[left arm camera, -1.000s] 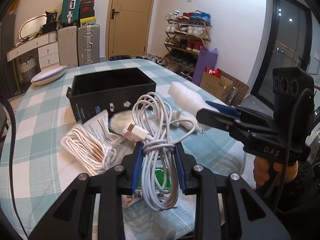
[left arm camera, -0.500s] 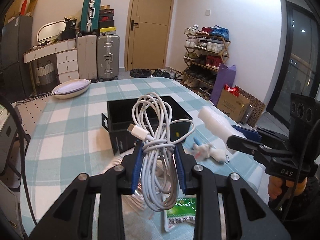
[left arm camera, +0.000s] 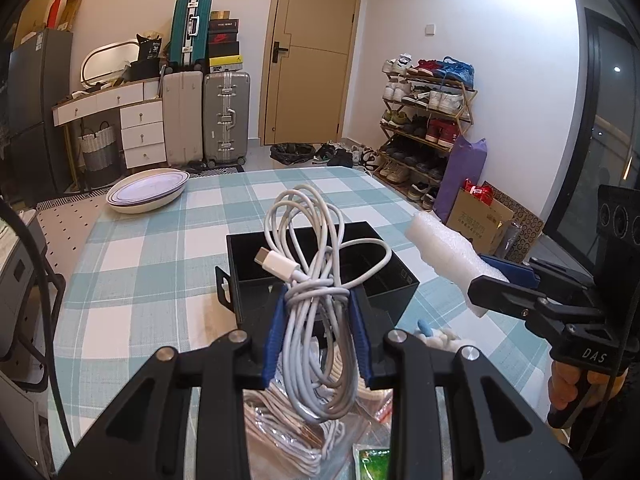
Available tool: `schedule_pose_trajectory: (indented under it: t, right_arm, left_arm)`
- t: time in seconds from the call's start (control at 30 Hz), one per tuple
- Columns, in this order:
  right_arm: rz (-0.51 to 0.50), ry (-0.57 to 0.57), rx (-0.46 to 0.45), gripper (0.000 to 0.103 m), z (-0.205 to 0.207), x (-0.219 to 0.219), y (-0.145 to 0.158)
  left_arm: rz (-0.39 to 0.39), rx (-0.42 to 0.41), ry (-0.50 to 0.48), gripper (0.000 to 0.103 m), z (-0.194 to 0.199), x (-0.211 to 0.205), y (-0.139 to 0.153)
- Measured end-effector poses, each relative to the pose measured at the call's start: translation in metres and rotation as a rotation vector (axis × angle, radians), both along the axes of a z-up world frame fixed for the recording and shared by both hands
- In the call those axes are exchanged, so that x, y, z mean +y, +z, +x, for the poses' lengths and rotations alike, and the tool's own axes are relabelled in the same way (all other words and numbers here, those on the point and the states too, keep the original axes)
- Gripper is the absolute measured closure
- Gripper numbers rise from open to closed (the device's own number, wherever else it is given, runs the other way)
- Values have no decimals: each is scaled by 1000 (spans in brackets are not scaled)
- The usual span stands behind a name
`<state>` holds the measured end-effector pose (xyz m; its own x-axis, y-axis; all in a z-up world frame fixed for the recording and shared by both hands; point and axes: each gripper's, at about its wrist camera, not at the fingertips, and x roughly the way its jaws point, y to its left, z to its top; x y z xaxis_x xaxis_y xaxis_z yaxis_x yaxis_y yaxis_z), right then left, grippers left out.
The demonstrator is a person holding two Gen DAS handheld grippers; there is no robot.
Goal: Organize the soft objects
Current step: 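Lower both held items into the black box and open both grippers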
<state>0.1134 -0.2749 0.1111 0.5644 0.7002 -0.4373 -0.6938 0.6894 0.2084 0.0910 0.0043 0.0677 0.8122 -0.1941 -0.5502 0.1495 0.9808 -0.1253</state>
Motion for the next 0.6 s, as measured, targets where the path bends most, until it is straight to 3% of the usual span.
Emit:
schedule_pose_trajectory:
  t: [0.6]
  right_arm:
    - [-24,-3,77,67,45,29,-13]
  left_arm:
    - [14,63,3,74,49,3,-13]
